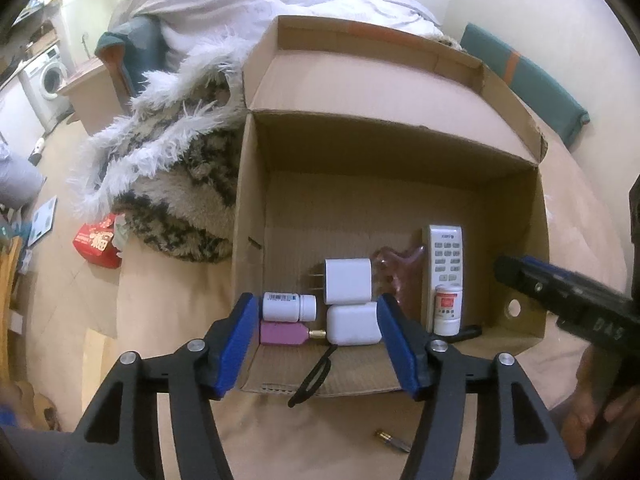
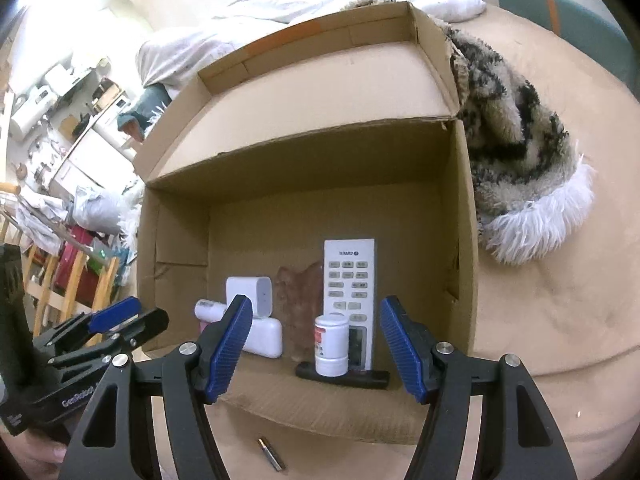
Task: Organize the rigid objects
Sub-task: 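Open both grippers to release the pill bottle and charger in the box, then withdraw both grippers from the box toward the battery and keychain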
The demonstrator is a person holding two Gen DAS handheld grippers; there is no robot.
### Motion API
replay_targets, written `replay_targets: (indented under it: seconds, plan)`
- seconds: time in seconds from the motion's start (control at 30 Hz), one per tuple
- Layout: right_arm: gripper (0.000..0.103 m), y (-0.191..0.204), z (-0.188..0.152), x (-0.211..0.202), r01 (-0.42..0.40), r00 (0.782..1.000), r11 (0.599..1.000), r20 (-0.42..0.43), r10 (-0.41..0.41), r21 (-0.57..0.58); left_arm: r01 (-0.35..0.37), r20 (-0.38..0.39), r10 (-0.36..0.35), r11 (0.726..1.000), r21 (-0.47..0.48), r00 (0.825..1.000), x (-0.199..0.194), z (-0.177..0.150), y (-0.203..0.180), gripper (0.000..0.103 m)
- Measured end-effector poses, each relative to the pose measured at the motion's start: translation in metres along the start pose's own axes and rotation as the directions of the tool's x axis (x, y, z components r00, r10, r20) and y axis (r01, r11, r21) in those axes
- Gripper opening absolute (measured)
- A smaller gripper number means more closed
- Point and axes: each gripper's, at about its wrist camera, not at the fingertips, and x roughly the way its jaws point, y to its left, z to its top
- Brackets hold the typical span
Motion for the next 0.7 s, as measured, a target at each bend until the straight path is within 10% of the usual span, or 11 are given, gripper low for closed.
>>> replay_targets:
  seconds: [0.7]
  plan:
    - [0.07,0.002,-0.016,-0.024,0.005,1.0,1.0,0.02,-0.004,-0.016,0.004,-0.073,-0.013,0.991,-0.131,0.997,-0.013,-0.011,0.016,0.063]
